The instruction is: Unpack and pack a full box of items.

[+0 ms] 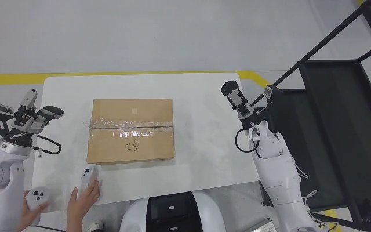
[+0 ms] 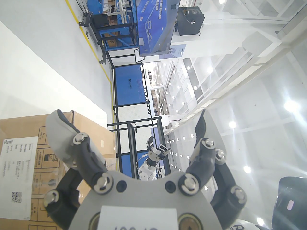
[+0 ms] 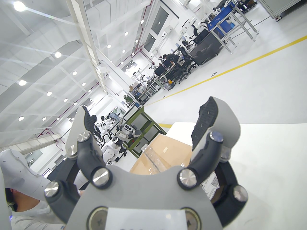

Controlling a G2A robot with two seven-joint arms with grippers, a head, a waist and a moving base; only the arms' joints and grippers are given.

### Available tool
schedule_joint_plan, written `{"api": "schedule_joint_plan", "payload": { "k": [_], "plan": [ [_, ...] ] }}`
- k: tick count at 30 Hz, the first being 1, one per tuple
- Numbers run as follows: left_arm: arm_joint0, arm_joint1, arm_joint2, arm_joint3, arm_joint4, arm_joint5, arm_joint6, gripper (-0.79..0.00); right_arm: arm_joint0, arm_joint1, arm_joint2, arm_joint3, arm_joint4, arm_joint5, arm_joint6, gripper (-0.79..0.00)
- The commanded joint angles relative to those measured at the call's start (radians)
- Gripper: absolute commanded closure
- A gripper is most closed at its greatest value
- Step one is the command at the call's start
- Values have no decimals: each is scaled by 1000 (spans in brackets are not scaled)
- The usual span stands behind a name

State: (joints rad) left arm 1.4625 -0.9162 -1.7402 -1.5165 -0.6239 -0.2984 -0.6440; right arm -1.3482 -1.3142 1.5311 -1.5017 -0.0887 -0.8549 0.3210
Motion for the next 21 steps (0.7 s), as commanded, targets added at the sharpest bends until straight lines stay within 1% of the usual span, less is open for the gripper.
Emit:
{"api": "schedule_joint_plan", "payload": {
  "k": [1,21],
  "plan": [
    [0,0,0,0,0,0,0,-785,0,0,0,0,0,0,0,-785],
    [0,0,0,0,0,0,0,-785,0,0,0,0,0,0,0,-784]
  ]
}}
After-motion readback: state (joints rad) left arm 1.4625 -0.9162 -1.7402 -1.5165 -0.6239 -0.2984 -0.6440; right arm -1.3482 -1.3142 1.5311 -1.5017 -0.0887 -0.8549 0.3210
